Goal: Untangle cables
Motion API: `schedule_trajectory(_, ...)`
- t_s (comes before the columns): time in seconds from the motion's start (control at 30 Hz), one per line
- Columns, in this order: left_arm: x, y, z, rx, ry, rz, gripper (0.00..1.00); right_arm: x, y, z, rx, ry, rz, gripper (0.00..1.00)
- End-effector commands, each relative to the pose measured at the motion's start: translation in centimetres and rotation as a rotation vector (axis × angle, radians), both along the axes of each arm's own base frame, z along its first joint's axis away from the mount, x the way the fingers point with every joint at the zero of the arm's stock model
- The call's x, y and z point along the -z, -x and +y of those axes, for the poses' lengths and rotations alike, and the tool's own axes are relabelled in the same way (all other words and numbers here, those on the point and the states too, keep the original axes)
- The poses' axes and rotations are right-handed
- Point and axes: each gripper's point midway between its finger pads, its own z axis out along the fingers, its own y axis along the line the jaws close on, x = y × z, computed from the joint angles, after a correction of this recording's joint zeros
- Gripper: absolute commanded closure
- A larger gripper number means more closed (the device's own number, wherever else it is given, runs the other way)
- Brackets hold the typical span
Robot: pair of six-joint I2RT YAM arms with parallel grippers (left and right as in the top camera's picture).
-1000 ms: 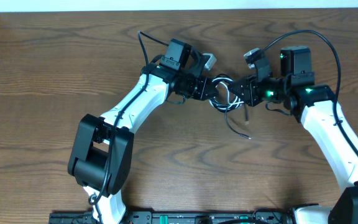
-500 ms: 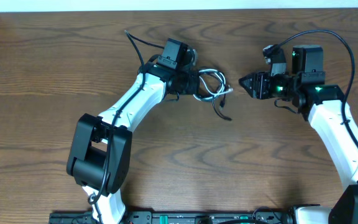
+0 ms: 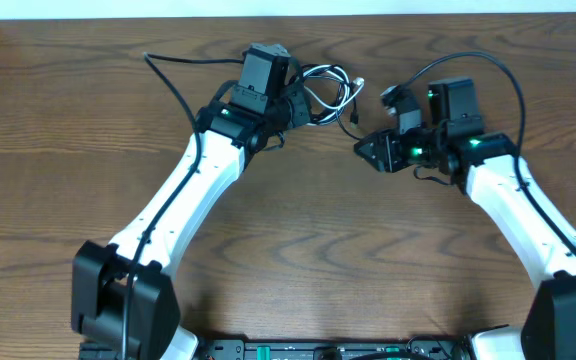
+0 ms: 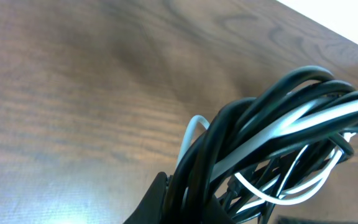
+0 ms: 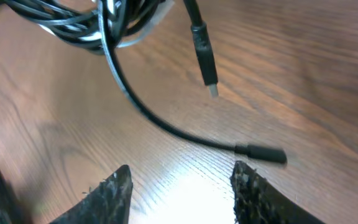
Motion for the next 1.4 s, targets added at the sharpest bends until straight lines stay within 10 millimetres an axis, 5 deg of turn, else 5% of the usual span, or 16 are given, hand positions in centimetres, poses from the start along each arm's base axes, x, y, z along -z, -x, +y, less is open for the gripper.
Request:
schedule_trajectory(0.0, -1.0, 1.1, 0.1, -0.015, 0.031, 0.036, 0.92, 0.3, 0.7, 1.6, -0.178, 0.025, -0.102, 0.48)
schedule_trajectory(0.37, 0.0, 3.0, 0.7, 0.031, 0.115, 0.176, 0.93, 3.4, 0.8, 2.2, -0.262, 0.142, -0.124, 0.48)
schedule_trajectory(0.7, 0.3, 1.7, 3.3, -0.046, 0.073, 0.157, 0.93, 4.9, 1.1, 2.0, -0.152, 0.125, 0.017, 0.78)
schedule_trajectory(0.8, 0.4, 1.3, 4.1, -0.078, 0.038, 0.143, 0.93, 4.0, 1.4, 2.5, -0.101, 0.059, 0.07, 0.99)
schedule_trajectory(1.03, 0.5, 1.3, 4.0, -0.074, 0.037, 0.142, 0.93, -0.2, 1.6, 4.4, -0.123, -0.052, -0.004, 0.99)
schedule_trajectory(1.37, 0.5, 2.0, 2.7, -0.038, 0.04, 0.146, 0.93, -6.1, -1.1, 6.1, -0.016, -0.218, -0.131, 0.99)
